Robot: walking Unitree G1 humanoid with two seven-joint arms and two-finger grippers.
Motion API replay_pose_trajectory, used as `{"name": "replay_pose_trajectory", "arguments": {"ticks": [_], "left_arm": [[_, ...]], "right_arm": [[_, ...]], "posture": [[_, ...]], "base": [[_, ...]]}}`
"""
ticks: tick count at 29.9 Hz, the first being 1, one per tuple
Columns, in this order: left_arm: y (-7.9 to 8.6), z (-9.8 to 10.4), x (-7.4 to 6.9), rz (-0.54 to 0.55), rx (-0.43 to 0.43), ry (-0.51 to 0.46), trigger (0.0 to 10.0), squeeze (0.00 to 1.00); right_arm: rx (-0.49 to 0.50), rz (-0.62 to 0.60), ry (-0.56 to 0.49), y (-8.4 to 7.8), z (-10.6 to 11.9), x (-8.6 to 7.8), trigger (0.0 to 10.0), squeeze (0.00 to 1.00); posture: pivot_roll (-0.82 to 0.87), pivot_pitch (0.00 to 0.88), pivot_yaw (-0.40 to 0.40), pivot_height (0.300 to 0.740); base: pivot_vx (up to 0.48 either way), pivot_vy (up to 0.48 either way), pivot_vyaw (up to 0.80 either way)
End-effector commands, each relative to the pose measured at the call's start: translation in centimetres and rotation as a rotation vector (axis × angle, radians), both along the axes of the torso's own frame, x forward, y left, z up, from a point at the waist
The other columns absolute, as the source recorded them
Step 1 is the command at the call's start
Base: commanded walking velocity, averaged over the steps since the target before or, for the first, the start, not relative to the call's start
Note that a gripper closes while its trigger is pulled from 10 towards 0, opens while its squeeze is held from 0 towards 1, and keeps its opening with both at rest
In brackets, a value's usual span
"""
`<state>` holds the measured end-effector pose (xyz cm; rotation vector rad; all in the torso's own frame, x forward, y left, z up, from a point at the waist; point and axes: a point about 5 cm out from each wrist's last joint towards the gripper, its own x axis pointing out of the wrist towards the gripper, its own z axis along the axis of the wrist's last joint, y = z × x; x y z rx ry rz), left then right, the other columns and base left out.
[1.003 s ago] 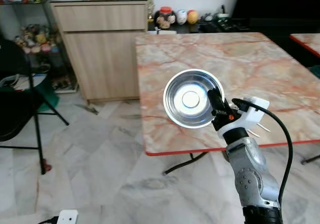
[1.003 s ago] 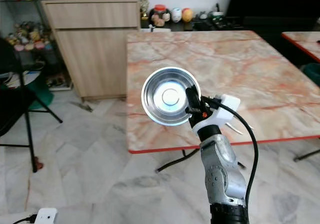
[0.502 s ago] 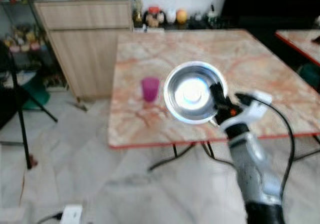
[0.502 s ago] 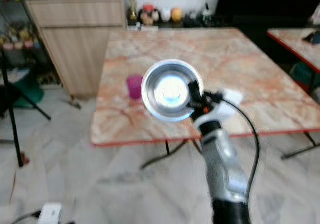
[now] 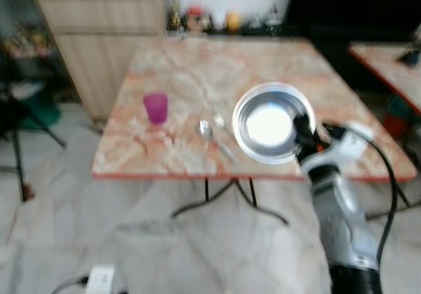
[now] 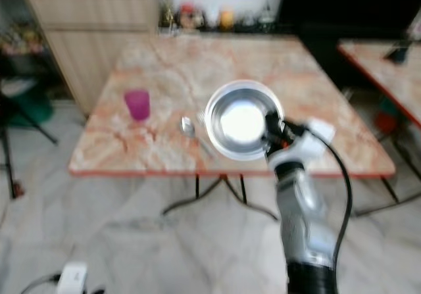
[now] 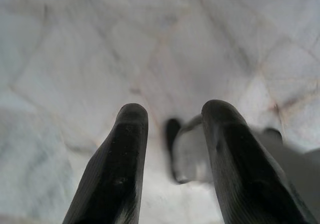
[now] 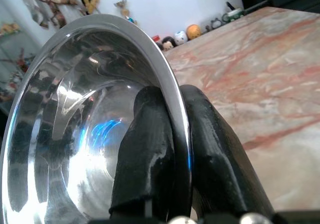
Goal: Setting the table
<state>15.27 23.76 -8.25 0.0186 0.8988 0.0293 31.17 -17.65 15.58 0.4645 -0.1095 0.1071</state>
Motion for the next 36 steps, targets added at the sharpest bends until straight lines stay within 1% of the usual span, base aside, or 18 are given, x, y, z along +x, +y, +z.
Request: {"name": "replay_pose_trajectory", "arguments": {"ticks": [1,5,11,29,36], "left_arm": [[0.49,0.10,0.02,0.010,0.011,0.005,10.0,0.00],[0.28,0.01,-0.02,0.008,0.007,0.011,10.0,0.00],[0.32,-0.15,-0.35,0.014,0.007,0.028,10.0,0.00],[0.27,-0.33,-0.65,0.012,0.008,0.049,10.0,0.00],[0.50,-0.32,-0.76,0.017,0.013,0.053,10.0,0.00]], "right_arm": [[0.003,0.018,-0.015,0.59,0.44,0.07,10.0,0.00],[-0.001,0.011,-0.014,0.46,0.53,0.17,10.0,0.00],[-0.005,0.005,-0.010,0.38,0.49,0.20,10.0,0.00],[-0.009,-0.004,-0.013,0.21,0.68,0.37,10.0,0.00],[-0.009,-0.007,-0.018,0.11,0.89,0.55,10.0,0.00]], "posture": [[0.02,0.000,-0.025,0.736],[0.01,0.000,-0.025,0.736],[0.01,0.000,-0.027,0.736],[0.01,0.000,-0.026,0.736],[0.01,0.000,-0.025,0.736]], "base": [[0.000,-0.450,0.00],[0.000,-0.451,0.00],[0.000,-0.447,0.00],[0.000,-0.444,0.00],[0.000,-0.430,0.00]]}}
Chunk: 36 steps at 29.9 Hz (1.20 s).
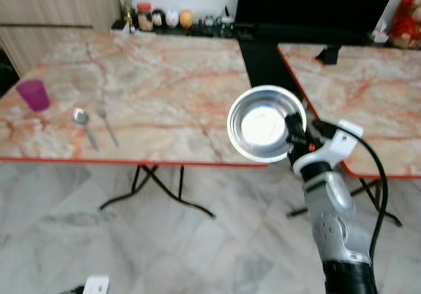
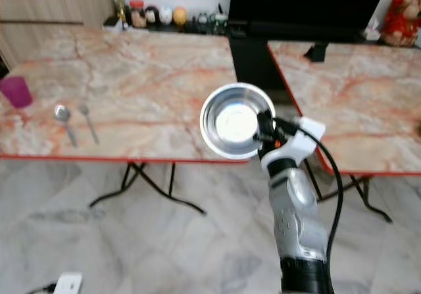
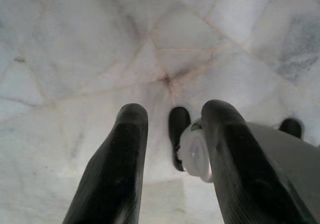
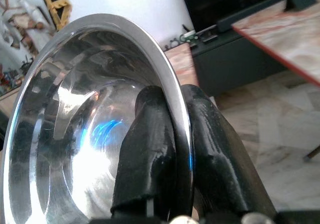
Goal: Setting the table
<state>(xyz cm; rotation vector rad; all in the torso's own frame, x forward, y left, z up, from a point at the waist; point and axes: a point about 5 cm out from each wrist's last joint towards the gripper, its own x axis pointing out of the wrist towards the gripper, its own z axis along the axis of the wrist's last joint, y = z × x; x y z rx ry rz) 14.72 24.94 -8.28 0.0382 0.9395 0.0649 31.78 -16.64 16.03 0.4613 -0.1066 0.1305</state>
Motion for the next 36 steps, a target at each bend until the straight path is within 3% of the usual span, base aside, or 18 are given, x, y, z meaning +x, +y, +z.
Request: {"name": "replay_pose_trajectory", "arguments": {"ticks": [1,8,14,36], "left_arm": [[-0.63,-0.29,-0.24,-0.006,-0.017,0.013,10.0,0.00],[-0.46,-0.26,-0.31,-0.005,-0.016,0.013,10.0,0.00],[-0.52,-0.31,-0.39,-0.004,-0.019,0.015,10.0,0.00],[-0.52,-0.32,-0.40,-0.003,-0.020,0.017,10.0,0.00]], "right_arm": [[-0.003,-0.031,-0.014,-0.88,0.40,-0.06,10.0,0.00],[-0.008,-0.036,-0.008,-0.85,0.17,-0.15,10.0,0.00],[-0.026,-0.045,0.000,-1.07,0.05,-0.15,10.0,0.00],[-0.015,-0.049,0.013,-1.11,-0.14,-0.07,10.0,0.00]], "posture": [[0.01,0.000,-0.024,0.736],[0.01,0.000,-0.023,0.736],[0.01,0.000,-0.023,0.736],[0.00,0.000,-0.028,0.736]], "base": [[0.000,-0.431,0.00],[0.000,-0.430,0.00],[0.000,-0.426,0.80],[0.000,-0.420,0.00]]}}
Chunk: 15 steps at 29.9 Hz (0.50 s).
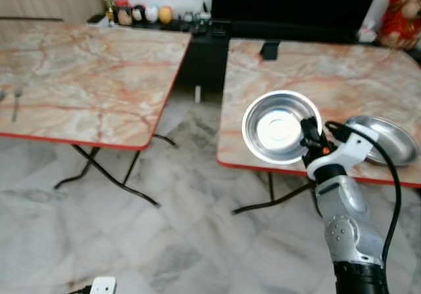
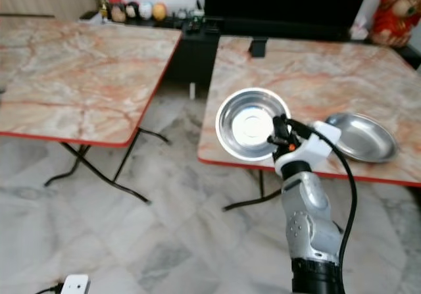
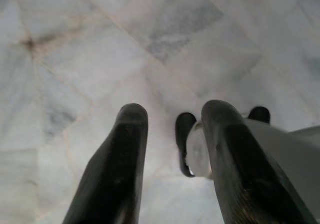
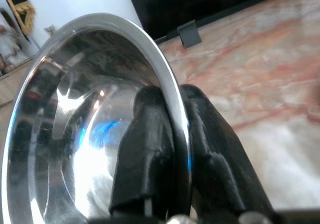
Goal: Setting the table
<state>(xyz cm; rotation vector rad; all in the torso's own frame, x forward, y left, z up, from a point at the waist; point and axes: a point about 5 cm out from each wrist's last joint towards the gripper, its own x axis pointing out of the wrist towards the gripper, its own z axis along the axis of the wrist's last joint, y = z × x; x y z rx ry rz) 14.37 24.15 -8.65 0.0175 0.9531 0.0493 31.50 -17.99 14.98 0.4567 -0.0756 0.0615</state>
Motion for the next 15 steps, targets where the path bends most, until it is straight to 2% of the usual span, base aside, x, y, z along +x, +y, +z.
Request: {"name": "replay_pose_trajectory", "arguments": {"ticks": [1,15], "left_arm": [[0.27,0.04,-0.05,0.001,0.005,0.004,10.0,0.00],[0.20,0.05,0.01,-0.004,0.004,0.003,10.0,0.00]], "right_arm": [[-0.012,0.010,-0.032,0.20,0.90,0.22,10.0,0.00],[-0.005,-0.017,-0.042,-0.36,1.08,0.17,10.0,0.00]], "posture": [[0.00,0.000,-0.028,0.736],[-0.01,0.000,-0.027,0.736]], "base": [[0.000,-0.420,0.00],[0.000,-0.420,0.00]]}}
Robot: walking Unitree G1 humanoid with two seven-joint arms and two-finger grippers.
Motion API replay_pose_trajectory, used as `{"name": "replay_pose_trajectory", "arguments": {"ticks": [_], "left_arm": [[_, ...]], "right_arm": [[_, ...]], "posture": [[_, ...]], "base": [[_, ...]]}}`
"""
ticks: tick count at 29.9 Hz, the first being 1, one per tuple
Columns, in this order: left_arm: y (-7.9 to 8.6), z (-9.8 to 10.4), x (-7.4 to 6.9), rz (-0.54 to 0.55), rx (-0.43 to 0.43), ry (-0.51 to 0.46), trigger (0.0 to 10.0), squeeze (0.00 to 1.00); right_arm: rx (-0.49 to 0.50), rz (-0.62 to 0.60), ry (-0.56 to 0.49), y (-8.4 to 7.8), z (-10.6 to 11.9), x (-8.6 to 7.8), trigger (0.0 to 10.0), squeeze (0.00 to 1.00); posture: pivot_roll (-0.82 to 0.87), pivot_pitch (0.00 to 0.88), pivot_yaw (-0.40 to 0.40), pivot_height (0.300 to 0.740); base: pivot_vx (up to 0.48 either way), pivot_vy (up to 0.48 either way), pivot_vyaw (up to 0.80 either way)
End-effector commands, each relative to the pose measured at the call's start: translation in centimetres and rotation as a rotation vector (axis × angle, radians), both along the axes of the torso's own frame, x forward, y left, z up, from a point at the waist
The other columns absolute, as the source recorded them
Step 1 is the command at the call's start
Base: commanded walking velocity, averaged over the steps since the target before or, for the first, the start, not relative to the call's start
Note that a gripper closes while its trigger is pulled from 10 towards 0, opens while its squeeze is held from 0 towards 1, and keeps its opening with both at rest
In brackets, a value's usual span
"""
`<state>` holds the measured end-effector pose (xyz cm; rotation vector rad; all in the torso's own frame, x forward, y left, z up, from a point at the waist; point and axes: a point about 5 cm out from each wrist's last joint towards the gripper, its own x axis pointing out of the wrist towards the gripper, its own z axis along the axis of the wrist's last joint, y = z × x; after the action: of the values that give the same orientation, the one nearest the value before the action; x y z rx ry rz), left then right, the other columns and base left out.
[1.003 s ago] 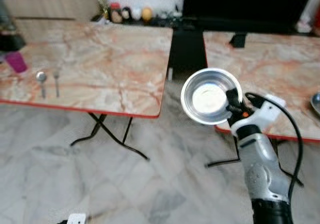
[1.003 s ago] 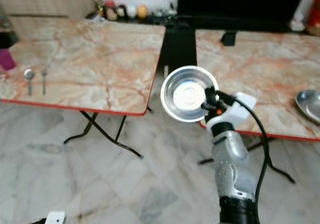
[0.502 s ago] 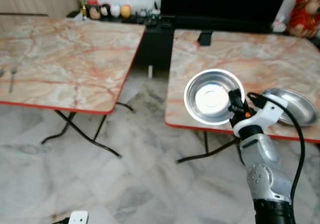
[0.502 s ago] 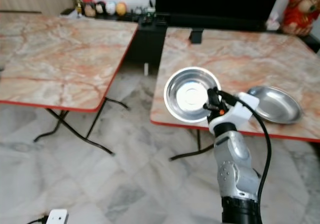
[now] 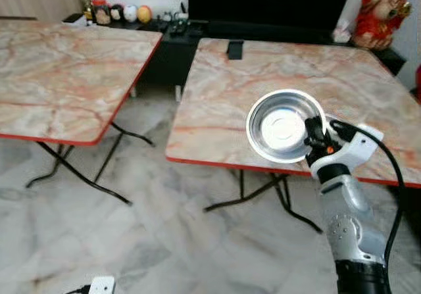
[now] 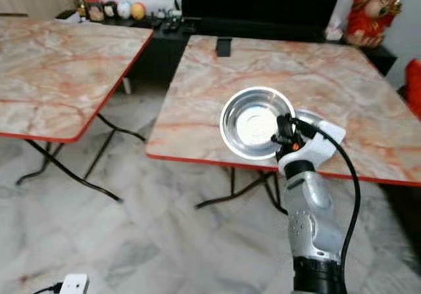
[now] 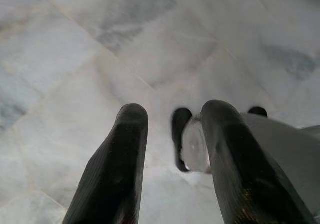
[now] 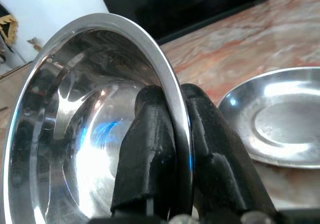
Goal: Setting the table
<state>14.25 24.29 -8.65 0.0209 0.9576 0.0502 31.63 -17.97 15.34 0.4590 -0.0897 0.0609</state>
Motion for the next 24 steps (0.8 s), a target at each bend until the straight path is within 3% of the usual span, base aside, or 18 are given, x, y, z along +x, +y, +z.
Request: {"name": "replay_pose_trajectory", "arguments": {"ticks": [1,4,24], "left_arm": [[0.06,0.06,0.15,-0.004,0.003,0.000,10.0,0.00],[0.06,0.06,0.16,-0.005,0.006,0.002,10.0,0.00],[-0.25,0.10,0.60,-0.004,-0.008,0.003,10.0,0.00]], "right_arm": [[-0.012,-0.013,-0.027,-0.36,0.67,0.03,10.0,0.00],[-0.019,-0.009,-0.026,-0.31,0.62,0.01,10.0,0.00],[-0.007,-0.034,-0.044,-0.47,0.86,0.13,10.0,0.00]], "posture": [[-0.01,0.000,-0.027,0.736],[-0.01,0.000,-0.027,0.736],[-0.02,0.000,-0.019,0.736]], "base": [[0.000,-0.382,0.00],[0.000,-0.308,0.00],[0.000,0.000,0.00]]}}
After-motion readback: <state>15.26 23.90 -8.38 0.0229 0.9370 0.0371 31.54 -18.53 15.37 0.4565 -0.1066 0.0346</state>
